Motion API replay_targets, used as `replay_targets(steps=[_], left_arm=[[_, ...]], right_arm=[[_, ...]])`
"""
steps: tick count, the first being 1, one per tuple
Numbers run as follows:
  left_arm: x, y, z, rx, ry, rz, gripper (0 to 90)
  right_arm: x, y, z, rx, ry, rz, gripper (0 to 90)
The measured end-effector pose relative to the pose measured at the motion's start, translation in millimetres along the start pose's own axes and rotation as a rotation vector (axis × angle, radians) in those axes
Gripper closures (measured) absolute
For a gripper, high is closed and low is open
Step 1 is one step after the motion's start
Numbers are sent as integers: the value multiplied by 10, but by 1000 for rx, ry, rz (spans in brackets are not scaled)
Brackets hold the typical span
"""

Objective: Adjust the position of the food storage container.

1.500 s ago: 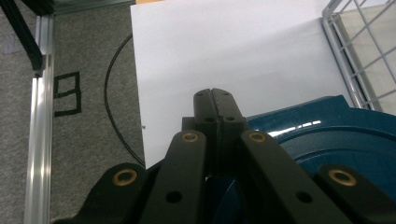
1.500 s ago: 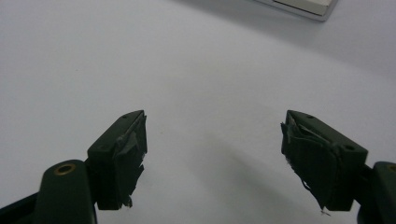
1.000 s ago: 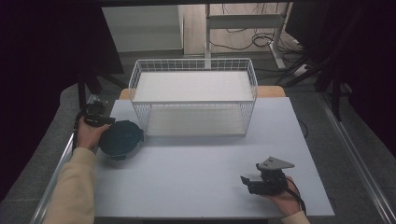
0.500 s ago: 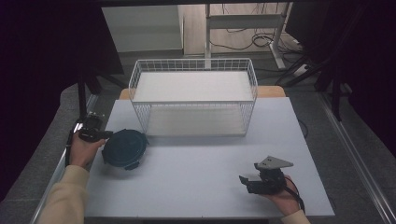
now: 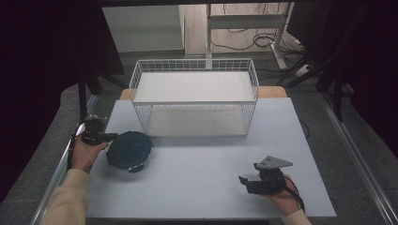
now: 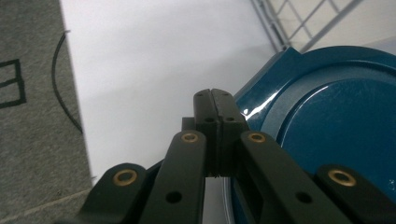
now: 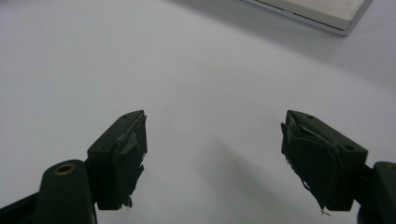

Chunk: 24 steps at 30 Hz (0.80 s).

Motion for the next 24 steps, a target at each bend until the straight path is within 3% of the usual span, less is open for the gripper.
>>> replay_targets(steps=[7,10,11,12,14,16,17,19,20,24], left_arm=[[-193,25,-19,4,43,28,900],[-393,60,-43,0,80,62,900],[-393,60,-43,0,80,62,900],[-510,77,-54,-2,97,80,900],[-571,85,-57,-6,103,87,900],[-757,94,-53,-12,132,103,900],[-757,94,-53,-12,132,103,900],[-949,108,-52,-12,167,129,900],[-949,108,-52,-12,167,129,900],[-1165,124,-59,-5,207,150,900]], right_arm=[[17,-6,-5,-3,-3,-1,218],[20,-1,-4,-1,-3,-1,219],[20,-1,-4,-1,-3,-1,219],[23,-6,-3,0,-5,-2,218],[24,-10,-4,1,-5,-1,218],[22,-13,-5,-1,-5,-1,218],[22,-13,-5,-1,-5,-1,218],[19,-5,-2,-1,-2,-1,218],[21,-5,-1,0,-4,-2,218],[31,-10,-3,-1,-4,-2,219]])
Point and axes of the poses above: each handheld gripper's, and its own axes: y roughly forward along the jaws, z roughly out of its underside, x roughly to its left, the point moved 9 cm from there along y, roughly forward along the jaws, and after that the axes turned 6 degrees about y, right-handed, at the moved point
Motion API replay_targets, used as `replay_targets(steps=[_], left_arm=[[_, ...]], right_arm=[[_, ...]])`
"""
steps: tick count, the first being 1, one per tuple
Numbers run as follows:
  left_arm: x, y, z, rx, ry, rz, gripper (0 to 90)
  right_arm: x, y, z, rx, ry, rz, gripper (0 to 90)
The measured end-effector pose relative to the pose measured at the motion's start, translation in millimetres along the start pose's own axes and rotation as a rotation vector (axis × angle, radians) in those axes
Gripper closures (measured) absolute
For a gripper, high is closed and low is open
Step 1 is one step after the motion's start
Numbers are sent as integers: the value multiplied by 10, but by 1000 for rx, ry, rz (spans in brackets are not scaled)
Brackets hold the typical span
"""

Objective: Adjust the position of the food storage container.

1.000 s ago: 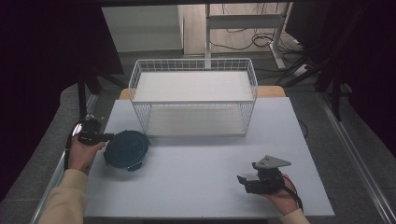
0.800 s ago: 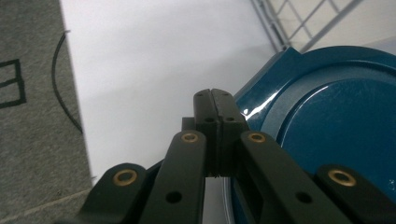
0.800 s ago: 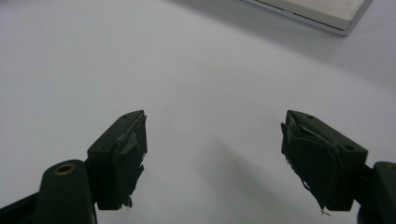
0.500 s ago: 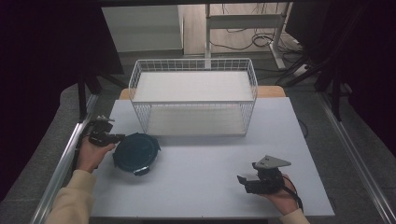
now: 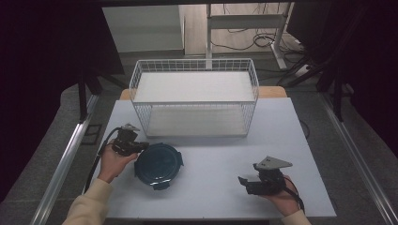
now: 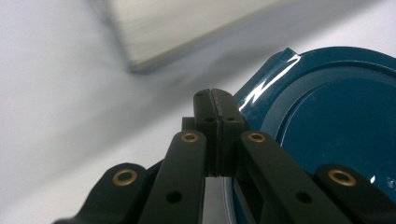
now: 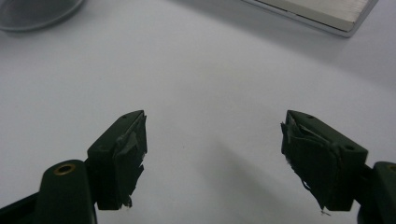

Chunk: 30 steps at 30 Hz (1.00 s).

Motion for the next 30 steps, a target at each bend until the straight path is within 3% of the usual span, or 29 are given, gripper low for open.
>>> replay_targets(steps=[4,7,9,10,15,20,22,25,26,30], left_arm=[[-23,6,-8,5,-1,-5,900],[-9,24,-2,-42,-68,17,900],[9,20,8,-51,-73,-15,900],[25,-3,17,-53,-70,-37,900],[59,-259,70,-110,-110,-41,900],[30,-503,302,-155,-177,-26,900],[-2,-550,492,-142,-201,-32,900],[5,-595,591,-139,-212,-54,900],[1,-643,678,-153,-252,-42,900],[-9,-657,808,-146,-286,-56,900]], right_arm=[[-3,-2,1,-1,0,0,218],[-17,-4,8,0,2,3,218],[-27,-11,5,-2,2,4,218],[-29,-15,4,-3,3,4,218],[-40,-34,2,-7,4,9,217],[-43,-52,-8,-11,4,11,215],[-36,-72,-27,-19,2,9,215],[-30,-100,-46,-25,2,6,214],[-32,-122,-63,-35,1,5,214],[-39,-150,-72,-41,-4,2,214]])
Point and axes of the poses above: each handheld gripper's, and its own axes: y roughly forward along the jaws, z roughly out of its underside, x roughly to its left, the point moved 9 cm from there along y, roughly forward along the jaws, and after that the axes turned 6 degrees about y, right-handed, at the moved point
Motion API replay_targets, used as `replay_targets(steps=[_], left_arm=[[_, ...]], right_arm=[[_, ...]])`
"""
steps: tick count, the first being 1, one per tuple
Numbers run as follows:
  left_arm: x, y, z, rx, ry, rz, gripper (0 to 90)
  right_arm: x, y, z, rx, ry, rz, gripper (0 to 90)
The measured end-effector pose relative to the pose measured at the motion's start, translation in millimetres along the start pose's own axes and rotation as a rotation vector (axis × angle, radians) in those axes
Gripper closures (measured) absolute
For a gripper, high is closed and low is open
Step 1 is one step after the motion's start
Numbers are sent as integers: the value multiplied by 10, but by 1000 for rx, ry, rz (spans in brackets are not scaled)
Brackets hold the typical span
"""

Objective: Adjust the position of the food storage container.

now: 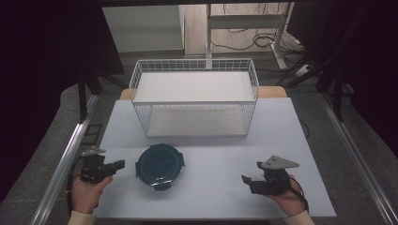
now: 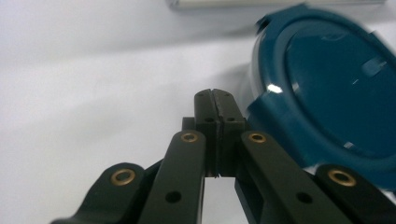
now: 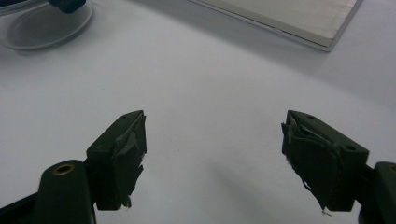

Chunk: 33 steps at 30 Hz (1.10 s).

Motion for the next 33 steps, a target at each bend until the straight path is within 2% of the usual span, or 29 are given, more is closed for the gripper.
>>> replay_targets(steps=[1,5,9,15,20,23,25,33], left_arm=[[-6,15,73,7,-19,7,900],[-19,66,169,25,-48,23,900],[-8,82,191,34,-50,20,900],[-49,174,179,45,-47,56,900],[-177,324,126,77,-22,101,900],[-193,341,132,91,-11,99,900],[-193,340,132,89,-23,109,900],[-195,353,129,85,-30,103,900]], right_arm=[[-4,-9,-4,-2,-2,-1,214],[-37,-37,-27,-14,-3,-1,215],[-48,-36,-28,-15,-2,2,215],[-46,-28,-25,-14,4,2,213],[-42,-44,-35,-19,0,14,213],[-47,-51,-26,-18,-1,19,213],[-69,-57,-13,-16,4,25,213],[-91,-67,-26,-21,10,33,213]])
Point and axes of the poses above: each handheld gripper's, and its own axes: y roughly forward along the jaws, z roughly out of its underside, x roughly to its left, the point moved 9 cm from there along y, roughly forward along the jaws, and after that the axes turned 6 degrees about y, right-handed, at the moved point
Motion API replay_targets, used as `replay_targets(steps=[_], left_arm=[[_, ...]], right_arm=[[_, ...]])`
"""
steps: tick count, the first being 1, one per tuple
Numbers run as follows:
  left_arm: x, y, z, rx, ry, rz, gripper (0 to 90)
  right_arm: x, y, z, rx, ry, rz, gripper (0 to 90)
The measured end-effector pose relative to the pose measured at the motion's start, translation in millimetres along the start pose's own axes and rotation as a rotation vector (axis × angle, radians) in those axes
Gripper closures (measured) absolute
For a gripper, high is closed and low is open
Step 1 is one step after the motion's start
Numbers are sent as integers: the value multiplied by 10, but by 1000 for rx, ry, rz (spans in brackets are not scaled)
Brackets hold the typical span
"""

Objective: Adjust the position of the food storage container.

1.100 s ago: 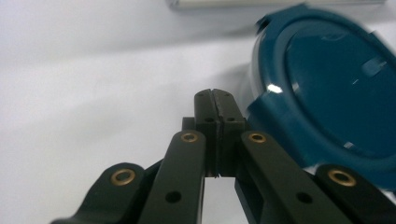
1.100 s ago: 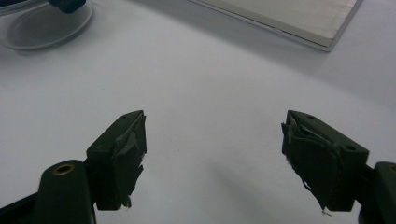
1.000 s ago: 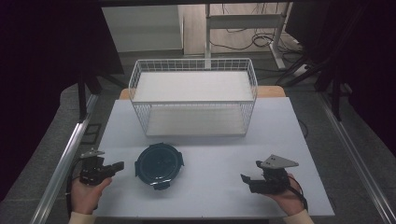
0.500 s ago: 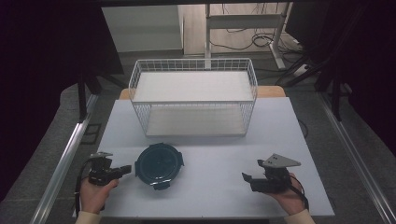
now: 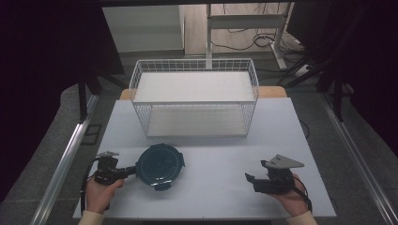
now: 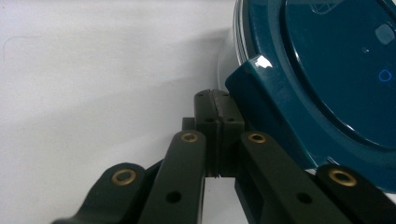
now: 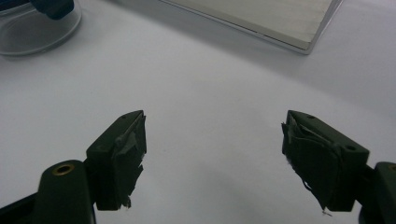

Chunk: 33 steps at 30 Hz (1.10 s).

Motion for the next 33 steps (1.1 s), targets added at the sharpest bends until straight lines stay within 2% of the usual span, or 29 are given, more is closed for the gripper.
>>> replay_targets(steps=[8,16,23,26,33], left_arm=[[-47,45,-34,11,18,0,900],[-214,204,-149,33,65,15,900],[-321,308,-202,46,86,11,900],[-403,364,-210,57,91,40,900],[-554,487,-291,63,107,64,900]], right_arm=[[-11,-4,-3,1,3,4,213],[-56,-22,-18,-5,17,14,214],[-60,-22,-17,-3,19,10,213],[-59,-27,-22,-6,19,9,214],[-61,-32,-25,-8,22,7,213]])
Point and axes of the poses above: each handheld gripper's, and its own axes: y roughly forward along the jaws, z roughly out of its underside, x roughly to its left, the point moved 9 cm from there along y, roughly forward along the jaws, and after that the axes turned 6 degrees about y, right-handed, at the moved point
